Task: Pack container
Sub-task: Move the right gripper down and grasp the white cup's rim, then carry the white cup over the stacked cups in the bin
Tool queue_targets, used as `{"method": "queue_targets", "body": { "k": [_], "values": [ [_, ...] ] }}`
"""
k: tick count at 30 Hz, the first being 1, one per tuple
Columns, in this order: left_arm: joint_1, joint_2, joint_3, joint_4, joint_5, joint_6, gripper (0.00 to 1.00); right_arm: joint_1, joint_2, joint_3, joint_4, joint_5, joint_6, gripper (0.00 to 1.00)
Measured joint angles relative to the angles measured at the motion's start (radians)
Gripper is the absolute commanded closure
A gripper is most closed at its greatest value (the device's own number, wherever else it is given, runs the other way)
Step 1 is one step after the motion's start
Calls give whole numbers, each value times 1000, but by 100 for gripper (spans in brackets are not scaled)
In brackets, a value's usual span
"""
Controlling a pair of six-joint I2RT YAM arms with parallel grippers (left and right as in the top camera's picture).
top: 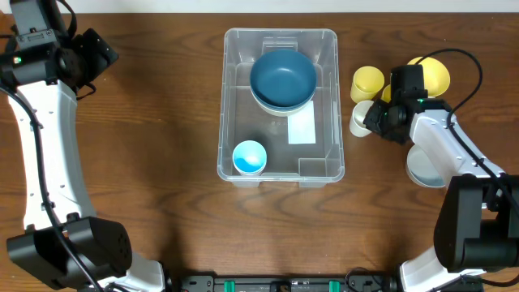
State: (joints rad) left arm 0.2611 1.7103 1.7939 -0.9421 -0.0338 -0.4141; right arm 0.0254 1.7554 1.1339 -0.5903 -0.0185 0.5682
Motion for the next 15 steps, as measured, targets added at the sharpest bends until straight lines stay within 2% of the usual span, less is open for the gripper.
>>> {"method": "queue_targets", "body": {
  "k": [2,3,15],
  "values": [
    [0,0,0,0,0,0,2,0,0,0,-3,0,-3,98],
    [0,0,0,0,0,0,2,0,0,0,-7,0,-1,99],
    [0,0,0,0,0,0,2,0,-15,-2,-76,-40,-51,99]
  ]
}}
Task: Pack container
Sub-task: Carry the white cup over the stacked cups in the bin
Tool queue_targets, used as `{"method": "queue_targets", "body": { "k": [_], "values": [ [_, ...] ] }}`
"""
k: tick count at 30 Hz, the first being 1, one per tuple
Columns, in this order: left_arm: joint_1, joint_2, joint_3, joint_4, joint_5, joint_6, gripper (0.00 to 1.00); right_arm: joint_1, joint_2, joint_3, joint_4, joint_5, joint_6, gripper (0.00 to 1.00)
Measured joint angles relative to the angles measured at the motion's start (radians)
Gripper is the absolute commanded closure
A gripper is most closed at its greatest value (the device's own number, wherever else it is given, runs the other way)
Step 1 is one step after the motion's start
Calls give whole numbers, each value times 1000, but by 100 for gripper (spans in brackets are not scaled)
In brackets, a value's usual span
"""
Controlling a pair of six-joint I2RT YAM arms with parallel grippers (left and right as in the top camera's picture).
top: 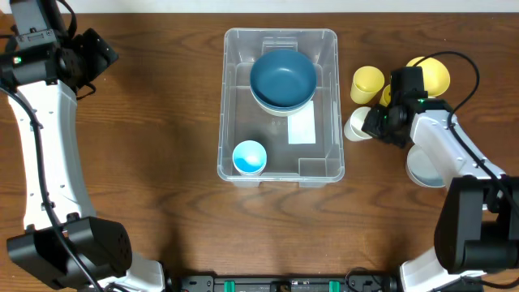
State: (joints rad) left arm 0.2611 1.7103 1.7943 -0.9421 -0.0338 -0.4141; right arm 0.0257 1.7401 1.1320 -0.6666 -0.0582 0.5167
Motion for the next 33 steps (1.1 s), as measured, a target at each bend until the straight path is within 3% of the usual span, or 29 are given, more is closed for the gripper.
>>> {"method": "queue_targets", "body": {
  "k": [5,11,19,26,33],
  "values": [
    [0,0,0,0,0,0,2,0,-111,-6,-67,-5,-68,99],
    [0,0,0,0,0,0,2,15,-414,-6,-181,-10,-128,99],
    [0,0,0,0,0,0,2,224,-726,-6,-182,-25,-195,99],
    [0,0,0,0,0,0,2,458,-716,-6,-76,-58,-223,99],
    [0,0,0,0,0,0,2,603,-500,59,-98,-67,-254,99]
  ]
}}
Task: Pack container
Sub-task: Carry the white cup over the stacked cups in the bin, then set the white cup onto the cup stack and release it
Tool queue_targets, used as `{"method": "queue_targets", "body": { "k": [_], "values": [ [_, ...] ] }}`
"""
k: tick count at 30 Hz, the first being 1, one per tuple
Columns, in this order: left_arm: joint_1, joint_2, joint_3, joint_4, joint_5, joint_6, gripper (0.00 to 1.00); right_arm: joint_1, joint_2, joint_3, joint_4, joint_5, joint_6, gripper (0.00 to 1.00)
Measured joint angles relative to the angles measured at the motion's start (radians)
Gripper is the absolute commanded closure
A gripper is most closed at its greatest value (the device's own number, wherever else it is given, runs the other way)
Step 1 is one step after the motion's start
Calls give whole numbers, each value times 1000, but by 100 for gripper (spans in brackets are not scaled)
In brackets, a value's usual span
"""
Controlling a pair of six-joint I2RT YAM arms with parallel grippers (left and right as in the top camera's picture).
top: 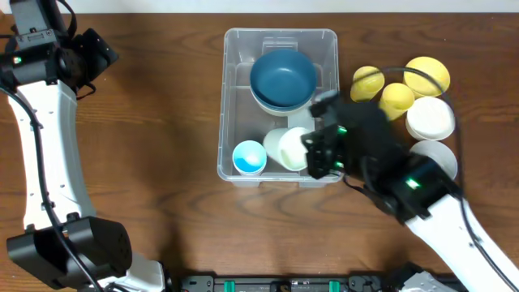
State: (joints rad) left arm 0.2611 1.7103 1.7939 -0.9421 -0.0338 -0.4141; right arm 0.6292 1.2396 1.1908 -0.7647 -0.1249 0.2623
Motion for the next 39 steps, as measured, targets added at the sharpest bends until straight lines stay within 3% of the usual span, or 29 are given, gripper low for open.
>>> {"method": "queue_targets", "body": {
  "k": [12,28,29,31,35,39],
  "values": [
    [0,0,0,0,0,0,2,135,359,302,-165,73,-44,99],
    [0,0,0,0,0,0,2,143,505,326,-169,117,-47,98],
    [0,0,0,0,0,0,2,143,505,326,-169,118,-47,93],
    [0,0,0,0,0,0,2,143,505,327,-169,119,-43,73],
    [0,0,0,0,0,0,2,143,505,327,-168,120,-56,53],
    [0,0,0,0,0,0,2,142,505,327,-156,122,-61,49]
  ]
}}
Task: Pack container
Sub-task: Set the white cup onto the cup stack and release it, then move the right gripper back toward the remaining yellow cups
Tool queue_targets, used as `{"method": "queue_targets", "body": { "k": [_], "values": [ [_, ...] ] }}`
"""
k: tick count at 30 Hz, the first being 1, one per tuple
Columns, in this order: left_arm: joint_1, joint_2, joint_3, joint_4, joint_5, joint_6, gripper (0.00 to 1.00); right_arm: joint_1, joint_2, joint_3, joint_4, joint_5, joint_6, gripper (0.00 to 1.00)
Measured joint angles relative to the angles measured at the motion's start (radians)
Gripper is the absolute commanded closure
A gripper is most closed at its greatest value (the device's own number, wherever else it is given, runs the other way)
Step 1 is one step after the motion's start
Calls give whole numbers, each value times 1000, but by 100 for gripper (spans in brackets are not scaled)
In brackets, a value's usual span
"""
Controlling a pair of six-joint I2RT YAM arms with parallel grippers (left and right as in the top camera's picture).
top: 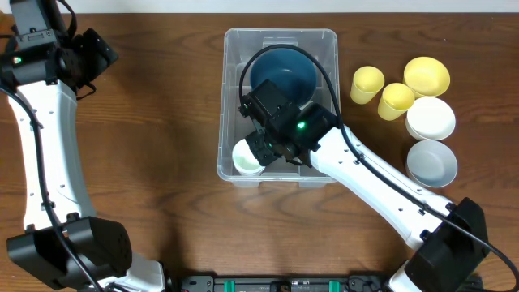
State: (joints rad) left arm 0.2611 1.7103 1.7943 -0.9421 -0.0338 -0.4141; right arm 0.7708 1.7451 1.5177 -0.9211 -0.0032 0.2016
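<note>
The clear plastic container [229,97] stands mid-table with a dark blue bowl [283,75] in its far half. My right gripper [261,148] reaches into the near left corner and is shut on the rim of a white cup [246,156]. That cup stands mouth up where a light blue cup stood; the blue cup is hidden. My left gripper [99,53] hangs at the far left, well away from the container. Its fingers are too dark to read.
Right of the container stand two yellow cups [367,83] [396,100], a yellow bowl [426,75], a white bowl [431,118] and a pale grey bowl [431,161]. My right arm crosses the container's near right corner.
My right gripper has moved left inside the container with the white cup. The cup was beside the light blue cup and now sits upright on that cup's spot.
My right gripper was at the white cup beside the yellow cups, right of the container. Then it held the cup inside the container, next to the light blue cup. Now the cup covers the blue cup's place. My left arm has stayed still.
</note>
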Motion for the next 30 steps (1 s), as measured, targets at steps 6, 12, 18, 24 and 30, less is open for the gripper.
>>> {"method": "queue_targets", "body": {
  "k": [6,12,18,24,30],
  "values": [
    [0,0,0,0,0,0,2,-32,-3,35,-9,0,0,47],
    [0,0,0,0,0,0,2,-154,-59,124,-127,53,10,47],
    [0,0,0,0,0,0,2,-384,-157,159,-241,128,33,46],
    [0,0,0,0,0,0,2,-656,-158,164,-270,149,54,46],
    [0,0,0,0,0,0,2,-851,-86,164,-242,143,58,47]
  ]
}}
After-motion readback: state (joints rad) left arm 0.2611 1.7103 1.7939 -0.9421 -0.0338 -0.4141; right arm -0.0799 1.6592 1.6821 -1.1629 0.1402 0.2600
